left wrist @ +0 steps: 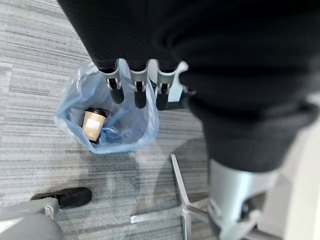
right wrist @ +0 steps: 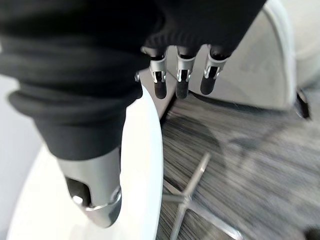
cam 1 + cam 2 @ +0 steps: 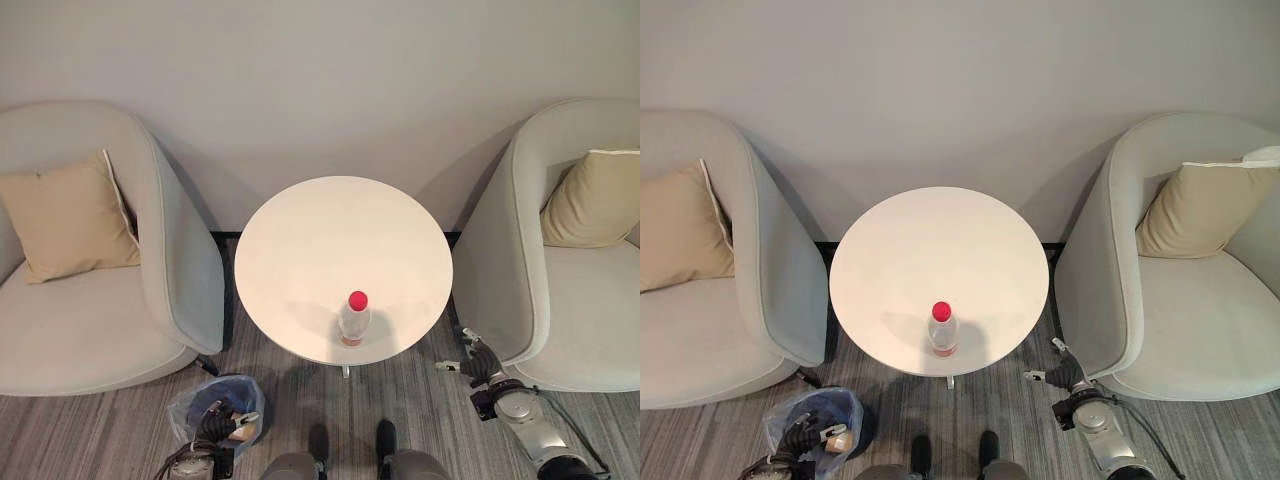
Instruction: Gather garbage on tea table into small bin, then transfer packed bag to large trash can.
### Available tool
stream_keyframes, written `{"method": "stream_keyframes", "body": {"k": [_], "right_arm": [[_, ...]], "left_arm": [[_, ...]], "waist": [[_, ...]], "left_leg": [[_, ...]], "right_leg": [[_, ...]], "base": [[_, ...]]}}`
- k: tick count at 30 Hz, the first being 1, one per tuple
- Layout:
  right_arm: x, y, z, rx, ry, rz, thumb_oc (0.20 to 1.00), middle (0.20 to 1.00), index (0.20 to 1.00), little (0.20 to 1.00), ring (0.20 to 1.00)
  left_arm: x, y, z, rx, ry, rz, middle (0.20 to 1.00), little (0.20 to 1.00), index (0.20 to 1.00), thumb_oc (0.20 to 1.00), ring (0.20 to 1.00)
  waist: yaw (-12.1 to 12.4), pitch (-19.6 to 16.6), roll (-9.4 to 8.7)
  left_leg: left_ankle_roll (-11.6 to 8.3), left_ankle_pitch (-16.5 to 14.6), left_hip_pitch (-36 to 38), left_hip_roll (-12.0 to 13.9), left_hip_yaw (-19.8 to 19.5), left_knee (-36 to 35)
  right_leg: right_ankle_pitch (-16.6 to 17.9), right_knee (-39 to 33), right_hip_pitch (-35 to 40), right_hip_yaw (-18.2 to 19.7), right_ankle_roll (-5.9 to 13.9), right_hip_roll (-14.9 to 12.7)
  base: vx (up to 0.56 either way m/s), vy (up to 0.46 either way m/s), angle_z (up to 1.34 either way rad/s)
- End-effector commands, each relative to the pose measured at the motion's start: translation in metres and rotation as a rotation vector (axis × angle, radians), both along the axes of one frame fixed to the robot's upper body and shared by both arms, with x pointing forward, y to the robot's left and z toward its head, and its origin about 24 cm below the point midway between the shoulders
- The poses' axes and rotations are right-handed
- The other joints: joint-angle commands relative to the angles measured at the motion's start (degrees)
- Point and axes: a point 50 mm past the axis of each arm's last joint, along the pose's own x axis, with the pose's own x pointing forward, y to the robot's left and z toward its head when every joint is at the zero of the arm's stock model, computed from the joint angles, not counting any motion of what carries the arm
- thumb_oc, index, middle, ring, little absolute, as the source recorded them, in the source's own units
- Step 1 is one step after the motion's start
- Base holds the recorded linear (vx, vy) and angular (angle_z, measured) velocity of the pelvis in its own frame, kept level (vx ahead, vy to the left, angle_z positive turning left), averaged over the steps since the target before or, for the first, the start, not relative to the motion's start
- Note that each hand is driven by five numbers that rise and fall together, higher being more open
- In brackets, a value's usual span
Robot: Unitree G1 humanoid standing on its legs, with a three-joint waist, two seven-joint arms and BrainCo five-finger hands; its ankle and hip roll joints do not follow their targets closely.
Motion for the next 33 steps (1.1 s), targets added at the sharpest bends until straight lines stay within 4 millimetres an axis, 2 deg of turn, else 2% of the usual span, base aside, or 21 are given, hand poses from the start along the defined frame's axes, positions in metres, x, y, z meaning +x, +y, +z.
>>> {"method": "stream_keyframes", "body": {"k": [1,7,10,13,14,16,21,27,33], "right_arm": [[0.011,0.011,0.018,-0.023,-0.094,0.104,1.000,1.000,1.000,1.000,1.000],[0.015,0.028,0.048,-0.006,-0.213,0.246,1.000,1.000,1.000,1.000,1.000],[0.020,0.044,0.059,0.051,-0.258,0.315,1.000,1.000,1.000,1.000,1.000],[0.023,0.053,0.061,0.062,-0.267,0.358,1.000,1.000,1.000,1.000,1.000],[0.028,0.064,0.064,0.078,-0.279,0.396,1.000,1.000,1.000,1.000,1.000],[0.032,0.072,0.067,0.085,-0.292,0.425,1.000,1.000,1.000,1.000,1.000],[0.038,0.082,0.071,0.082,-0.315,0.455,1.000,1.000,1.000,1.000,1.000],[0.046,0.092,0.066,0.082,-0.310,0.437,1.000,1.000,1.000,1.000,1.000],[0.055,0.100,0.065,0.072,-0.301,0.437,1.000,1.000,1.000,1.000,1.000]], "left_arm": [[0.022,0.004,0.011,0.051,-0.061,-0.064,1.000,1.000,1.000,1.000,1.000],[0.015,-0.001,0.006,0.042,-0.038,-0.072,1.000,1.000,1.000,1.000,1.000],[0.011,-0.006,0.002,0.028,-0.023,-0.086,1.000,1.000,1.000,1.000,1.000],[0.009,-0.009,0.000,0.023,-0.008,-0.095,1.000,1.000,1.000,1.000,1.000],[0.006,-0.012,-0.002,0.019,0.006,-0.104,1.000,1.000,1.000,1.000,1.000],[0.005,-0.013,-0.003,0.015,0.009,-0.110,1.000,1.000,1.000,1.000,1.000],[-0.001,-0.016,-0.005,0.011,0.024,-0.116,1.000,1.000,1.000,1.000,1.000],[-0.012,-0.017,-0.010,0.003,0.055,-0.118,1.000,1.000,1.000,1.000,1.000],[-0.013,-0.015,-0.009,0.009,0.052,-0.122,1.000,1.000,1.000,1.000,1.000]], "waist": [[-0.23,-0.24,-2.43],[-0.47,-1.23,-1.43],[-0.28,-1.67,-0.76],[-0.06,-1.82,-0.52],[0.34,-2.02,-0.28],[0.74,-2.09,-0.11],[1.70,-2.26,0.06],[3.60,-2.11,0.28],[5.74,-1.15,0.34]], "left_leg": [[-3.35,-5.73,-1.92,1.45,1.20,5.02],[-4.15,-3.53,-0.19,1.84,0.87,1.09],[-4.53,-2.56,0.57,1.90,0.63,-0.68],[-4.65,-2.15,1.01,1.90,0.38,-1.46],[-4.78,-1.76,1.23,1.90,0.07,-2.06],[-4.91,-1.46,1.38,1.86,-0.35,-2.60],[-5.05,-0.91,1.64,1.80,-1.25,-3.58],[-5.16,-0.58,1.58,1.43,-2.98,-4.05],[-5.34,-0.10,0.43,1.07,-4.74,-4.03]], "right_leg": [[-8.50,1.54,3.43,0.34,3.37,-2.51],[-8.20,-0.99,5.01,-0.98,3.25,-1.90],[-8.13,-2.08,5.82,-1.71,3.27,-1.61],[-8.10,-2.53,6.24,-2.01,3.26,-1.50],[-8.13,-2.85,6.52,-2.43,3.16,-1.36],[-8.23,-3.18,6.81,-3.03,3.09,-1.25],[-8.30,-3.87,7.43,-4.15,3.03,-1.14],[-8.41,-4.55,8.33,-6.46,3.05,-1.26],[-8.38,-4.49,7.72,-8.38,3.09,-1.59]], "base": [[-0.02,-0.041,0.09],[-0.01,-0.014,0.06],[0.00,-0.003,0.04],[0.00,-0.002,0.05],[0.01,0.000,0.10],[0.01,0.001,0.16],[0.01,0.004,0.21],[0.02,0.022,0.27],[0.00,0.020,0.22]]}}
